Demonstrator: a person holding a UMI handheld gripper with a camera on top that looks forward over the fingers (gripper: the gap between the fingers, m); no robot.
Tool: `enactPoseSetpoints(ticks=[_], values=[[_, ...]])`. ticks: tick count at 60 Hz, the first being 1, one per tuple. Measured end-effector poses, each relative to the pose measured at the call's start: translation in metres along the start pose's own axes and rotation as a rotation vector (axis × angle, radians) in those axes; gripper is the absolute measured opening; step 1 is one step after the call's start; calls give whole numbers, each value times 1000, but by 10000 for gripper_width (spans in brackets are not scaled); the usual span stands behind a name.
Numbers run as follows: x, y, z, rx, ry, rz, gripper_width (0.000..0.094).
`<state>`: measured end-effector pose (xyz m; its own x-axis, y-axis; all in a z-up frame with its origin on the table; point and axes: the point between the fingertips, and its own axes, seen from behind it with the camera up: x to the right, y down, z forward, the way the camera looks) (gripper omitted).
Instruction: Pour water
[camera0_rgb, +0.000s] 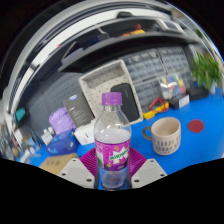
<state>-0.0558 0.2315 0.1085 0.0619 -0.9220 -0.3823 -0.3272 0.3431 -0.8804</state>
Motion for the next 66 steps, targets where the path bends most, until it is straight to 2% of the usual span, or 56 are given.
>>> enactPoseSetpoints(ticks=[10,27,35,47,56,66], values=[[-10,-25,36,-10,-24,444,367],[4,-71,62,84,-46,1126,366],[20,-77,69,98,-43,1327,368],[32,-75,73,67,-52,1623,367],[34,-74,74,52,-43,1649,367],[30,-81,72,7,-38,1471,368]])
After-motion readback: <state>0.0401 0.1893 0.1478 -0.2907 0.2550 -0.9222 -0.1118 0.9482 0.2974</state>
